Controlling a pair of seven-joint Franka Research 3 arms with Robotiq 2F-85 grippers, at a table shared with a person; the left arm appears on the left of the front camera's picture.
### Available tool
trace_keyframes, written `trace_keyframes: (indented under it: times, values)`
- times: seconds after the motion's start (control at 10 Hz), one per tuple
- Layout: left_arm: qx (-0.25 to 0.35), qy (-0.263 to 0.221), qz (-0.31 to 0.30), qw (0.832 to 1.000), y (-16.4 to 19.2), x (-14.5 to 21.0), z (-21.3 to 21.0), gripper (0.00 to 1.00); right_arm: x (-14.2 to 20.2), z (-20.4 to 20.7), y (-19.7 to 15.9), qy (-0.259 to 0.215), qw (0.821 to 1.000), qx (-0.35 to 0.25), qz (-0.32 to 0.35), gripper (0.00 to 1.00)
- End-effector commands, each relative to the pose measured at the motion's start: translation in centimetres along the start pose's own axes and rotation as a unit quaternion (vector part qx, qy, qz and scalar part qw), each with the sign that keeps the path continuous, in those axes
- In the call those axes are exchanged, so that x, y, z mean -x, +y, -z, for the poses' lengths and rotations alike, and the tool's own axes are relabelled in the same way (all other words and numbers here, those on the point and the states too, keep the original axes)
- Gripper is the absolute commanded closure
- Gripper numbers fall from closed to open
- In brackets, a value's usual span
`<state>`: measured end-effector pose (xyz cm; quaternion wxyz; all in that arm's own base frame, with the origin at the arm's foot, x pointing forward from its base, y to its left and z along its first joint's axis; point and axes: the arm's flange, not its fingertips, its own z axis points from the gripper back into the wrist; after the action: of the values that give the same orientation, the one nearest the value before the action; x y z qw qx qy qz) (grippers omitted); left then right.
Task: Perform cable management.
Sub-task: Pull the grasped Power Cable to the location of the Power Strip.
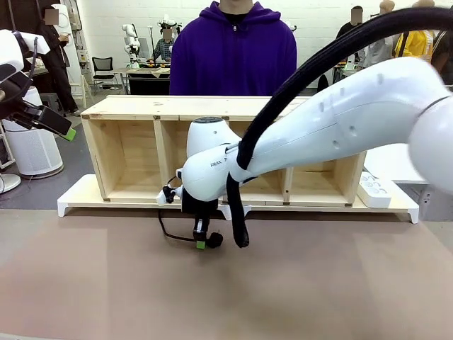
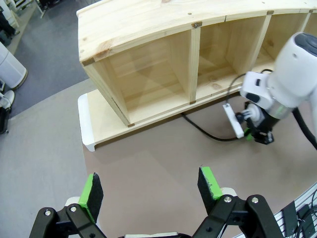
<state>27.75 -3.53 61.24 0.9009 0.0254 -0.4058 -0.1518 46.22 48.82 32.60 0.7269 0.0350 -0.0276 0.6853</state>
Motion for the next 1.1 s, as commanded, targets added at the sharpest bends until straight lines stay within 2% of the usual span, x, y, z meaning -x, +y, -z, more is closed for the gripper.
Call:
trace_keyframes:
  times: [0.0,0.5,1.0]
  values:
    - [0.000,-0.003,-0.007,1.000,0.0,-0.1,0.0,0.00,4.9,-2.0,4.8,-0.016,1.000,0.011,0.009,0.85]
    - [0.000,-0.003,-0.007,1.000,0.0,-0.1,0.0,0.00,12.7,-4.2,10.9,-0.044,0.995,0.053,0.077,0.85]
    - [0.000,-0.003,-0.007,1.000,0.0,-0.1,0.0,0.00,19.6,-5.7,17.7,-0.066,0.972,0.124,0.190,0.85]
